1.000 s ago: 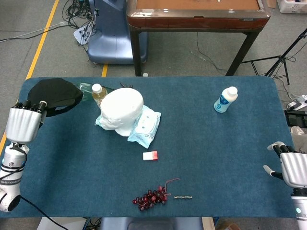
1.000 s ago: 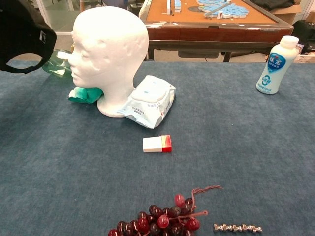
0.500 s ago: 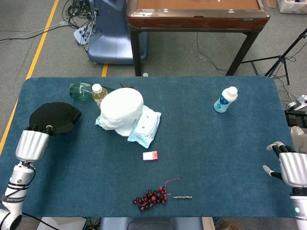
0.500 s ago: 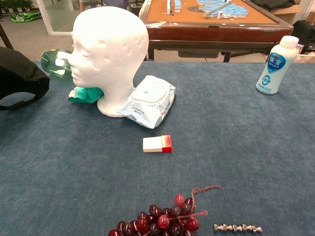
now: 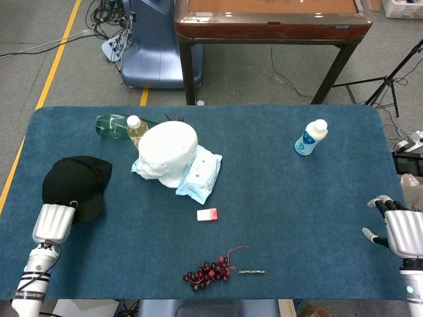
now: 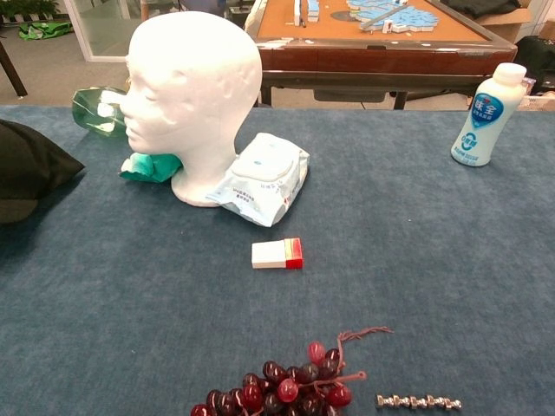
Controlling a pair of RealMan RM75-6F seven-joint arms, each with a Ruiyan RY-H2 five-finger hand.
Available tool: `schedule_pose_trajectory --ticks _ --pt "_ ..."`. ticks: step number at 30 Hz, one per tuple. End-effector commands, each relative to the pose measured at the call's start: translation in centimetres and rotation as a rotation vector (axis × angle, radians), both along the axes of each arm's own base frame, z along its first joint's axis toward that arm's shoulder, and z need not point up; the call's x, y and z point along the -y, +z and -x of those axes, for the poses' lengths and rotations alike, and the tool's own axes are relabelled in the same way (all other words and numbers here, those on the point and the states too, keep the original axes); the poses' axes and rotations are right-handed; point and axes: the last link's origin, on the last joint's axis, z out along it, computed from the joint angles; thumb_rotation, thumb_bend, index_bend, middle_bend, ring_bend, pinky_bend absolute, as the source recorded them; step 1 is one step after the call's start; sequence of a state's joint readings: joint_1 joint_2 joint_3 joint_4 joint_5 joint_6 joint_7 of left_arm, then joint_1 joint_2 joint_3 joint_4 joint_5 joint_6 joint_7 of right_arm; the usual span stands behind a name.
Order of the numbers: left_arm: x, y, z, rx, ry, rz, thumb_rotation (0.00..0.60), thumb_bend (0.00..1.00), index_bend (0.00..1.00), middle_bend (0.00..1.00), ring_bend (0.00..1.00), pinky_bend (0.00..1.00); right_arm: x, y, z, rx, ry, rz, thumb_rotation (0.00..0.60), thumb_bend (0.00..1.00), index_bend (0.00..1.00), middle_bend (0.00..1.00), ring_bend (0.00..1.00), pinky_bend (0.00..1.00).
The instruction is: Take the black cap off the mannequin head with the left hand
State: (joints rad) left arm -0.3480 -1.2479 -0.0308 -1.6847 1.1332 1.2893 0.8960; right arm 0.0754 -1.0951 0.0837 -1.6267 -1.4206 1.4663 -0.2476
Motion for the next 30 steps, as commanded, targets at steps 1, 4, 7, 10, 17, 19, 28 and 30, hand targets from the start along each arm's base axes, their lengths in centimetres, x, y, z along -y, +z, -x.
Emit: schedule_pose_trajectory --ticks 1,4,7,10,17,19,28,30 --pt "1.7 0.7 -0.5 -0.053 0.133 0.095 0.600 0.20 0.07 0.46 0.42 0.75 0.0 0.0 0.0 -0.002 -0.001 -0.001 0.600 0.07 0.39 0.35 0.42 0.68" --pt "2.2 0.9 -1.0 -0.053 0.153 0.087 0.600 0.05 0.00 0.35 0.40 0.74 0.1 -0.1 0.0 -0.002 -0.002 -0.003 0.600 0.07 0.39 0.35 0.42 0.68" --pt "2.7 1.2 -1.3 -0.037 0.183 0.091 0.600 0.01 0.00 0.21 0.40 0.74 0.1 -0.1 0.0 -0.003 -0.002 -0.003 0.600 0.07 0.39 0.35 0.42 0.68" --pt "3.1 1.4 -1.5 -0.029 0.206 0.091 0.600 0.00 0.00 0.13 0.39 0.74 0.1 -0.1 0.0 -0.004 -0.003 -0.004 0.600 0.07 0.39 0.35 0.42 0.68" --pt "3.7 1.9 -1.5 0.022 0.165 0.025 0.600 0.00 0.02 0.16 0.40 0.73 0.1 -0.3 0.0 -0.007 -0.004 -0.006 0.600 0.07 0.39 0.35 0.42 0.68" --pt "4.1 2.0 -1.4 0.072 0.153 0.002 0.600 0.00 0.09 0.25 0.40 0.73 0.1 -0.3 0.0 -0.009 -0.005 -0.005 0.600 0.07 0.39 0.35 0.42 0.68" --pt "5.4 3.0 0.0 0.280 0.080 -0.090 0.600 0.28 0.37 0.43 0.40 0.71 0.3 -0.6 0.1 -0.020 -0.014 -0.010 0.600 0.07 0.39 0.35 0.42 0.68" --pt "5.3 3.4 0.6 0.338 0.070 -0.116 0.600 0.30 0.38 0.44 0.40 0.71 0.3 -0.7 0.1 -0.023 -0.016 -0.011 0.600 0.07 0.39 0.35 0.42 0.68"
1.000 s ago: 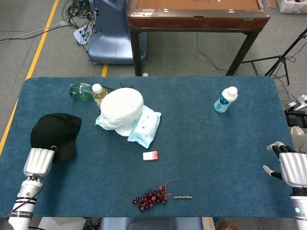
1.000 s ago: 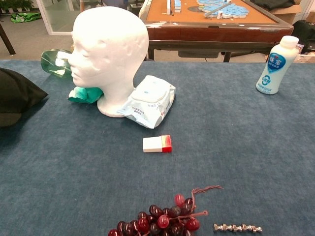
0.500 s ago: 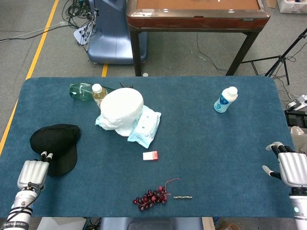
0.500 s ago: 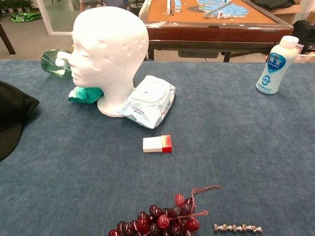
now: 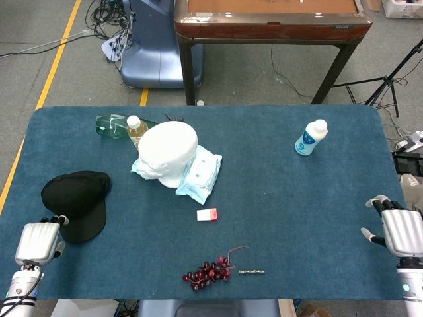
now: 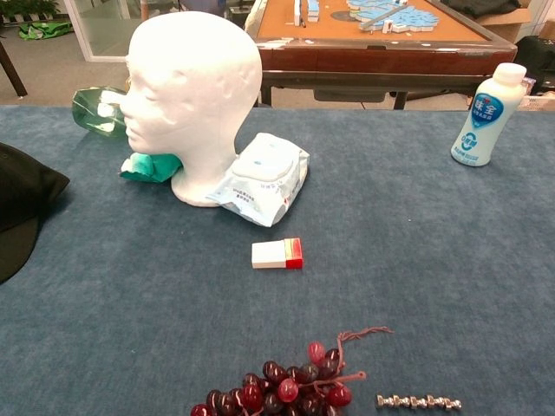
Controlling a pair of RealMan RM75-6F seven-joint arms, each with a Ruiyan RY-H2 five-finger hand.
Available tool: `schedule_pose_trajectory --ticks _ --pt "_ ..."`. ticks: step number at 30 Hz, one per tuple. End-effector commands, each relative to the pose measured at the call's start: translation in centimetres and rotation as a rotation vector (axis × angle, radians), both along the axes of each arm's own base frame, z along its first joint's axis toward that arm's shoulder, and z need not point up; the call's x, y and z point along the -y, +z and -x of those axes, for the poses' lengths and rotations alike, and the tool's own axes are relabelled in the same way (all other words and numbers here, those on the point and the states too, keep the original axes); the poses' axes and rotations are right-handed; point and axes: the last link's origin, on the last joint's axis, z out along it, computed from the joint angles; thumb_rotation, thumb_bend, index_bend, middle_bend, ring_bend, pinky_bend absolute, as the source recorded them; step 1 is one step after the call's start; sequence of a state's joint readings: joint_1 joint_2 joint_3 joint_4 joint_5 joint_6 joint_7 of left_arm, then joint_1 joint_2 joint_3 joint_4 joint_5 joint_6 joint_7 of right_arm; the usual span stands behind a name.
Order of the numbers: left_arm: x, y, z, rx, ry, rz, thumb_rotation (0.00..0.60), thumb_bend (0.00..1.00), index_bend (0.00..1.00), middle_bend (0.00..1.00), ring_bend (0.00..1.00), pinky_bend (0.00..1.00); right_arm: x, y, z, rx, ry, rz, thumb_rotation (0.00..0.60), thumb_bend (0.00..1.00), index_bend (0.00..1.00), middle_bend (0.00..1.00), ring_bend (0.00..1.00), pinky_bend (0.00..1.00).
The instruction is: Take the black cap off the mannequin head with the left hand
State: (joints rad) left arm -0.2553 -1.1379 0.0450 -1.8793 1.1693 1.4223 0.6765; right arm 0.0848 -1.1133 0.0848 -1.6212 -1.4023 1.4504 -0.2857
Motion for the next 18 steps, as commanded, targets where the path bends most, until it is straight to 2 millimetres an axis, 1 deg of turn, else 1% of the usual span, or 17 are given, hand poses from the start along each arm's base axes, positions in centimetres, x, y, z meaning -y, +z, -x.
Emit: schedule_pose_trajectory --ticks 1,4,7,12,18 --pt "0.4 1.0 1.5 0.097 -0.029 -0.075 0.600 0.31 0.39 0.45 0.41 0.71 0.0 -0.1 0.0 -0.003 -0.002 -0.003 0.600 0.07 0.39 0.35 0.42 0.68" --pt "-0.1 1.5 2.5 0.142 -0.058 -0.127 0.600 0.31 0.41 0.47 0.42 0.71 0.1 -0.3 0.0 -0.010 -0.003 -0.002 0.600 0.07 0.39 0.35 0.42 0.68" --pt "-0.3 1.7 3.3 0.158 -0.070 -0.140 0.600 0.31 0.42 0.49 0.43 0.71 0.3 -0.3 0.1 -0.012 -0.010 -0.002 0.600 0.07 0.39 0.35 0.42 0.68" --pt "-0.5 2.1 3.6 0.164 -0.077 -0.140 0.600 0.31 0.42 0.50 0.43 0.71 0.7 -0.5 0.3 -0.015 -0.023 -0.015 0.600 0.07 0.39 0.35 0.42 0.68" --pt "-0.7 2.0 3.8 0.169 -0.090 -0.141 0.600 0.31 0.43 0.51 0.43 0.71 0.9 -0.5 0.5 -0.010 -0.031 -0.021 0.600 0.07 0.39 0.35 0.42 0.68"
